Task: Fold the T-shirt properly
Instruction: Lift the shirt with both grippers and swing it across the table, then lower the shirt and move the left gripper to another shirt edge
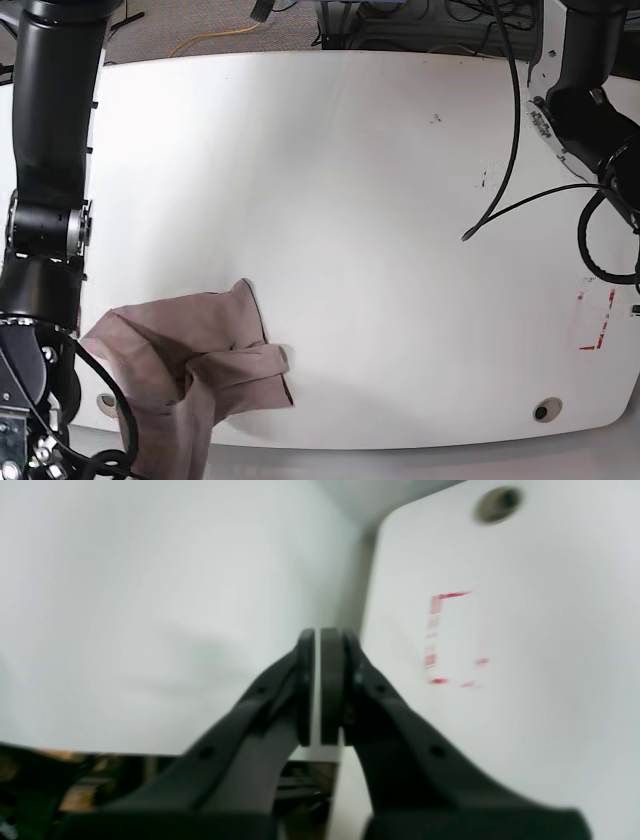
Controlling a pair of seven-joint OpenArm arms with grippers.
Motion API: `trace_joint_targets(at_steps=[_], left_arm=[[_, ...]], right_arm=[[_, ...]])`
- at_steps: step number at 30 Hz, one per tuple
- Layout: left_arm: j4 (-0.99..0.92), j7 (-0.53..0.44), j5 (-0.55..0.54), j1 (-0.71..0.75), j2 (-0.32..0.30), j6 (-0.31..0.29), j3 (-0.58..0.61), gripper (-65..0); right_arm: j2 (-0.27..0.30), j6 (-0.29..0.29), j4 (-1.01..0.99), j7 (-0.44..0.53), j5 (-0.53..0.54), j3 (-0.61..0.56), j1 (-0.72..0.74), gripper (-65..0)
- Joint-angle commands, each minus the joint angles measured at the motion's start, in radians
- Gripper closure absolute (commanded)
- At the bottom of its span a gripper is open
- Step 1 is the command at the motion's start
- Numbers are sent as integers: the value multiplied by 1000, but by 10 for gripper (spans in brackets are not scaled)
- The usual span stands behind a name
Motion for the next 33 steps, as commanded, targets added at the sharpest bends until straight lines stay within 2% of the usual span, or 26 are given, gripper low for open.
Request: trace_joint_targets(at_steps=[1,6,14,19,25,28,31,33], left_arm=[[19,-15,6,-6,-33,6,-36,-4],[19,-13,6,32,-66,6,-88,-4],[20,-13,6,106,-89,6,-146,-3],[51,-13,6,135,-87,6,-168,-3],[57,-13,4,158,-84,6,-166,-3],[57,-13,4,160,-75,6,-163,-4],[57,-15,4,161,-27,6,-162,-8],[54,-15,4,161,-9,6,-139,-42]], right_arm=[[-31,-1,47,34,7,-2,78,0],[-120,-1,127,28,7,-7,100,0],[-311,17,263,-47,7,-7,100,0],[-377,26,299,-81,7,-1,100,0],[-376,28,300,-82,7,-1,100,0],[-325,38,311,-82,7,-1,100,0],[-279,49,362,-82,7,-1,100,0],[-253,49,397,-82,7,1,100,0]])
